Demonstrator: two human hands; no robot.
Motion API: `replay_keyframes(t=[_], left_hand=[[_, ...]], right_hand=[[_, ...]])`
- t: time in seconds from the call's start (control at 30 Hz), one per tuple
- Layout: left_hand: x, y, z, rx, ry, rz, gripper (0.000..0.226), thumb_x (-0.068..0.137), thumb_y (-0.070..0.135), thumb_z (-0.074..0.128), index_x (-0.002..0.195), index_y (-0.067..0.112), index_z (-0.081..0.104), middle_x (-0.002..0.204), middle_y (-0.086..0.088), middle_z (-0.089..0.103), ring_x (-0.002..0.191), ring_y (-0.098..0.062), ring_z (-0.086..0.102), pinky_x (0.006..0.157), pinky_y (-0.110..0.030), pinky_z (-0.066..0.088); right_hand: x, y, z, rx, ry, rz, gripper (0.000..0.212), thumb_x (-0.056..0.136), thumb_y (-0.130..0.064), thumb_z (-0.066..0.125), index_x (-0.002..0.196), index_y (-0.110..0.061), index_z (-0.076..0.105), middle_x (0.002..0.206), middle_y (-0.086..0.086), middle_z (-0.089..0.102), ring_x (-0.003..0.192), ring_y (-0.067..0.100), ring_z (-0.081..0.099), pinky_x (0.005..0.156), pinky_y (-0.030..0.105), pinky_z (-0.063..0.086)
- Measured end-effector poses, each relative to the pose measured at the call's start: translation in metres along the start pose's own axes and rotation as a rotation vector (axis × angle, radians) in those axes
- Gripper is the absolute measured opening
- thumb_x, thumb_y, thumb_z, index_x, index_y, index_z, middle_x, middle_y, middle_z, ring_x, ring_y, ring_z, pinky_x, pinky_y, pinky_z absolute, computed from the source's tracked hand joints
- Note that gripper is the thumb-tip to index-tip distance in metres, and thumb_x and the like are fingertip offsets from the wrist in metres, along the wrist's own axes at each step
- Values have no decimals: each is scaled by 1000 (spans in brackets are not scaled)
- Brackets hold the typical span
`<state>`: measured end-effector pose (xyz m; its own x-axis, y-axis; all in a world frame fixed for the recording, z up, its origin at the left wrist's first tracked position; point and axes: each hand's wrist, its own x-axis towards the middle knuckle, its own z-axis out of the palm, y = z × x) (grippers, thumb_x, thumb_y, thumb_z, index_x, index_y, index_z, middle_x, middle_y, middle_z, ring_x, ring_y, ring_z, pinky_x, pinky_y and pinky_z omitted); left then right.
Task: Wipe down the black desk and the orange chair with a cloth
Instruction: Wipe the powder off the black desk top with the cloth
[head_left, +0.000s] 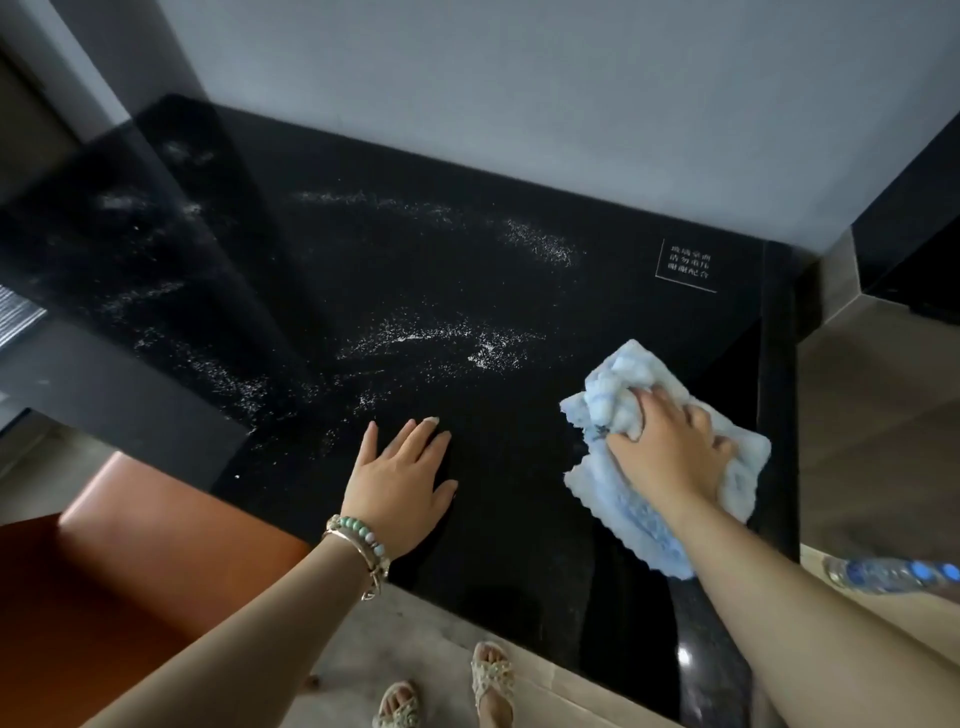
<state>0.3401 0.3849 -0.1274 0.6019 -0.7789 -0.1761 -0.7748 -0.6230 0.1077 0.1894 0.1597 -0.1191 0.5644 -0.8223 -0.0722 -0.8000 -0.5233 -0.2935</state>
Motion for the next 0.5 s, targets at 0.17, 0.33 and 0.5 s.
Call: replay_keyframes(t=[0.17,0.33,0.5], left_hand=[[5,15,-6,-51,145,-79,43,91,41,45,131,25,50,141,7,44,133,-15,38,114,-50,0],[10,20,-9,-19,125,-119,37,87,39,53,121,24,58,128,7,54,119,-19,51,110,-59,7],[23,16,-16,-48,180,-66,29,81,30,64,109,21,67,110,5,63,112,-21,55,103,-67,15]], right_hand=[[-54,-37,21,-93,12,-526,44,73,-52,41,114,-39,51,123,-19,51,114,17,42,86,44,30],[5,0,-8,369,-174,-406,70,69,-47,21,123,-6,37,126,23,38,105,43,37,79,53,31],[10,-5,0,-82,-5,51,56,84,-44,51,136,-28,38,143,3,36,130,30,30,102,57,25]])
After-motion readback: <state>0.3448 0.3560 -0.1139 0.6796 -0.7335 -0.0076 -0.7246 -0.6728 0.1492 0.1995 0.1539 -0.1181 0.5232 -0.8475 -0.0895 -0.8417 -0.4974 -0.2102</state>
